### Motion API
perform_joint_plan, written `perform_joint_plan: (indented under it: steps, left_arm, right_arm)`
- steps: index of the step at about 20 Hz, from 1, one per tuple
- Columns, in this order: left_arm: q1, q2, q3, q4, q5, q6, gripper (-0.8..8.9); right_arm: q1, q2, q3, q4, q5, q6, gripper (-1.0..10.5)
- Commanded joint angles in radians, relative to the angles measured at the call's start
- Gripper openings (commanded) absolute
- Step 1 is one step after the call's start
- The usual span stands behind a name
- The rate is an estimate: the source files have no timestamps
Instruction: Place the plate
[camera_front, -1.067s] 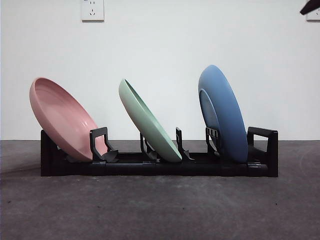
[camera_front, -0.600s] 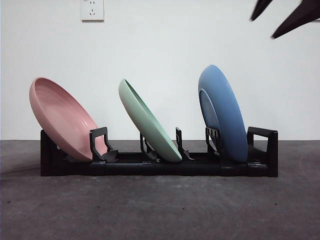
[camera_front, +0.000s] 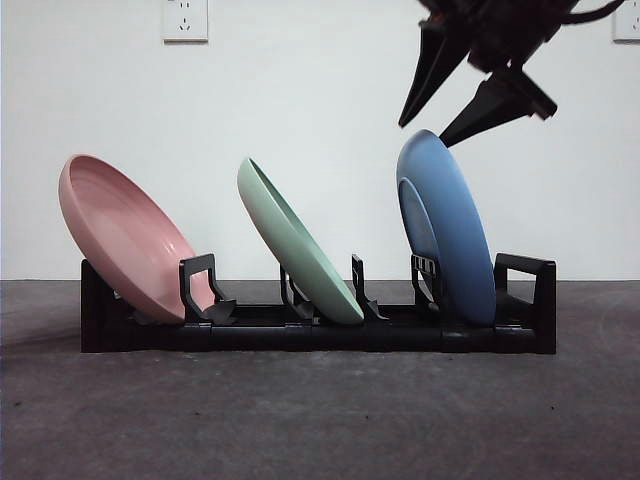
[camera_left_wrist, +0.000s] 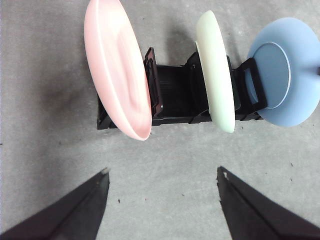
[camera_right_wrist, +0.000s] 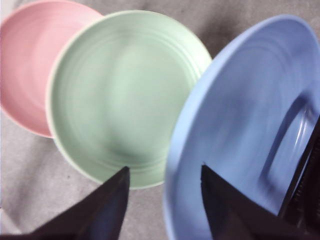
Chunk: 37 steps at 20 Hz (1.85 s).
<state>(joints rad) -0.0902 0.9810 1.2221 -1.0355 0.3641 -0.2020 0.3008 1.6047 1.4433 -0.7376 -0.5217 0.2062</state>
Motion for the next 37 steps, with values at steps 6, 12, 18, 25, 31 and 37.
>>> perform_joint_plan:
  steps: [6, 12, 18, 25, 31, 37]
  left_arm:
    - [-0.004, 0.006, 0.023, 0.012, 0.003, 0.011, 3.44]
    - [-0.004, 0.006, 0.023, 0.012, 0.003, 0.011, 3.44]
    - [-0.004, 0.006, 0.023, 0.011, 0.003, 0.011, 3.44]
    - [-0.004, 0.006, 0.023, 0.011, 0.003, 0.011, 3.44]
    - [-0.004, 0.006, 0.023, 0.018, 0.003, 0.012, 3.44]
    - [-0.004, 0.006, 0.023, 0.031, 0.003, 0.011, 3.44]
  right_arm:
    - [0.005, 0.031, 0.049, -0.024, -0.007, -0.011, 0.1]
    - [0.005, -0.039, 0.257, -0.226, -0.138, -0.019, 0.1]
    - [0.040, -0.243, 0.207, -0.292, -0.193, -0.116, 0.1]
    - [0.307, -0.582, -0.213, -0.120, -0.013, -0.129, 0.1]
    - [0.768, -0.596, -0.352, -0.071, 0.399, -0.155, 0.1]
    - [1.001, -0.383, -0.355, -0.070, 0.601, -0.162, 0.1]
